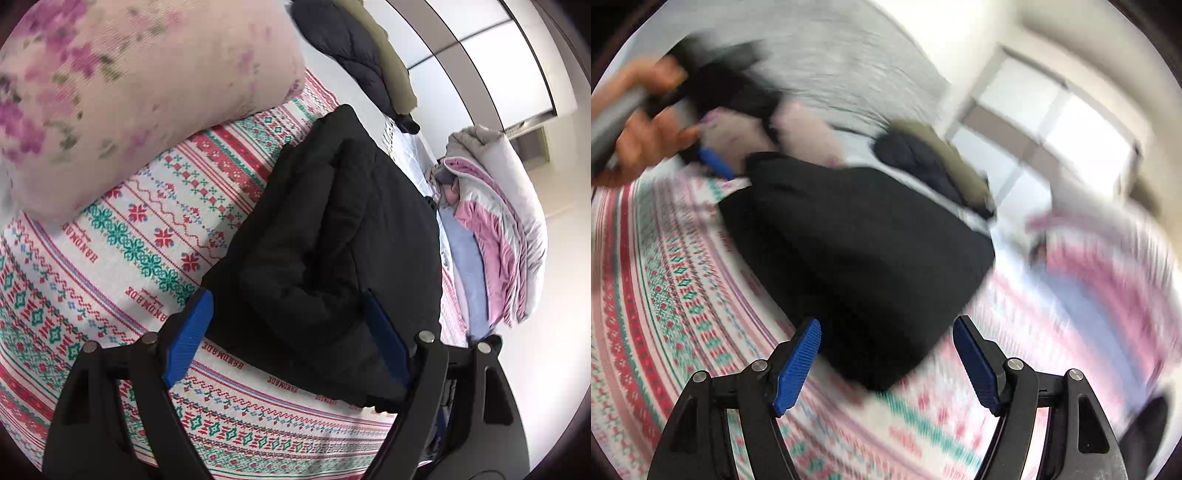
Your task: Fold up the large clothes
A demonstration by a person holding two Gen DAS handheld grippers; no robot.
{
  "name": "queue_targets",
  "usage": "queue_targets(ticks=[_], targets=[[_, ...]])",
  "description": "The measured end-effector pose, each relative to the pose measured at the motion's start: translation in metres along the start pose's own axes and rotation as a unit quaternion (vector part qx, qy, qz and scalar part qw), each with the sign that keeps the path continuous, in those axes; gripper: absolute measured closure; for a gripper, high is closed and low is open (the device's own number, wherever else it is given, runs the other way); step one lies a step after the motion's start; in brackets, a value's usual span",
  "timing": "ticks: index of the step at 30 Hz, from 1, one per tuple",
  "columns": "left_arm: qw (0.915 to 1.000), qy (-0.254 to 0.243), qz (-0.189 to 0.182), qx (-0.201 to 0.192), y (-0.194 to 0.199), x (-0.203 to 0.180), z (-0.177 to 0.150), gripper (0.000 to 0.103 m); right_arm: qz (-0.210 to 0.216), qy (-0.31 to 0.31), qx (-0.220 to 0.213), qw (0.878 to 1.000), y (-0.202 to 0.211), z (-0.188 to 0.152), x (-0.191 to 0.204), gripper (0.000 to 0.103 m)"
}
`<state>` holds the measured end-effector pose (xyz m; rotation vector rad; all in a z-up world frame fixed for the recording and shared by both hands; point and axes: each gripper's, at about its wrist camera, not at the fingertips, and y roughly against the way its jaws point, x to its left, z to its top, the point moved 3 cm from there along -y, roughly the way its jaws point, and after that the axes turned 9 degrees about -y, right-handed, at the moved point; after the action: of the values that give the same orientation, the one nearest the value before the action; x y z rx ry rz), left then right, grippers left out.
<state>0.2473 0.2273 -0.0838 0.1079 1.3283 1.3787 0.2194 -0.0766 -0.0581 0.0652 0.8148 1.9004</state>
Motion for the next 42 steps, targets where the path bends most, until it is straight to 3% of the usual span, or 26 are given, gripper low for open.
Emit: queue_targets(ticks=[2, 5, 7, 11, 15, 19, 21, 23, 26, 29, 31, 34, 39, 42], targets=[[0.9996, 0.025, -0.015, -0.004, 0.005, 0.008, 0.002, 0.020, 0.008, -0.055, 0.034, 0.998, -0.003, -0.005, -0.025, 0.028], [0.9987, 0.036, -0.013, -0.033, 0.019, 0.013, 0.006, 0.020, 0.011, -0.117, 0.037, 0.992, -0.004, -0.006, -0.052, 0.028], [0.9982, 0.032, -0.015, -0.048, 0.028, 0.013, 0.008, 0.020, 0.022, -0.121, 0.038, 0.992, -0.006, -0.002, -0.049, 0.028], [0.9991, 0.005, -0.004, -0.043, 0.025, 0.004, 0.005, 0.020, 0.025, -0.059, 0.024, 0.998, -0.003, 0.002, -0.019, 0.028], [0.9997, -0.023, 0.005, 0.000, -0.001, -0.011, -0.003, 0.020, 0.008, -0.018, 0.017, 1.000, -0.011, 0.003, 0.002, 0.029], [0.9988, -0.039, 0.028, -0.006, -0.008, -0.020, -0.010, 0.020, 0.028, -0.013, 0.008, 0.999, -0.019, 0.008, 0.012, 0.046], [0.9964, -0.068, 0.048, -0.008, -0.011, -0.028, -0.012, 0.021, 0.014, 0.002, -0.001, 1.000, -0.020, 0.006, 0.015, 0.048], [0.9934, -0.093, 0.067, 0.001, -0.018, -0.033, -0.017, 0.033, -0.016, 0.033, -0.004, 0.999, -0.027, 0.002, 0.023, 0.048], [0.9950, -0.083, 0.054, 0.012, -0.025, -0.031, -0.019, 0.045, -0.079, 0.094, 0.003, 0.992, -0.035, -0.010, 0.040, 0.047], [0.9931, -0.095, 0.067, 0.014, -0.027, -0.031, -0.020, 0.053, -0.111, 0.127, -0.007, 0.986, -0.039, -0.016, 0.047, 0.048], [0.9920, -0.099, 0.077, 0.017, -0.030, -0.033, -0.022, 0.057, -0.129, 0.147, -0.003, 0.981, -0.043, -0.019, 0.050, 0.054], [0.9920, -0.091, 0.084, 0.027, -0.037, -0.029, -0.024, 0.059, -0.165, 0.213, 0.019, 0.963, -0.049, -0.030, 0.061, 0.064], [0.9934, -0.086, 0.066, 0.039, -0.038, -0.023, -0.025, 0.059, -0.169, 0.227, 0.038, 0.958, -0.052, -0.041, 0.056, 0.070], [0.9943, -0.077, 0.062, 0.041, -0.038, -0.021, -0.025, 0.059, -0.160, 0.216, 0.037, 0.962, -0.052, -0.045, 0.053, 0.070]])
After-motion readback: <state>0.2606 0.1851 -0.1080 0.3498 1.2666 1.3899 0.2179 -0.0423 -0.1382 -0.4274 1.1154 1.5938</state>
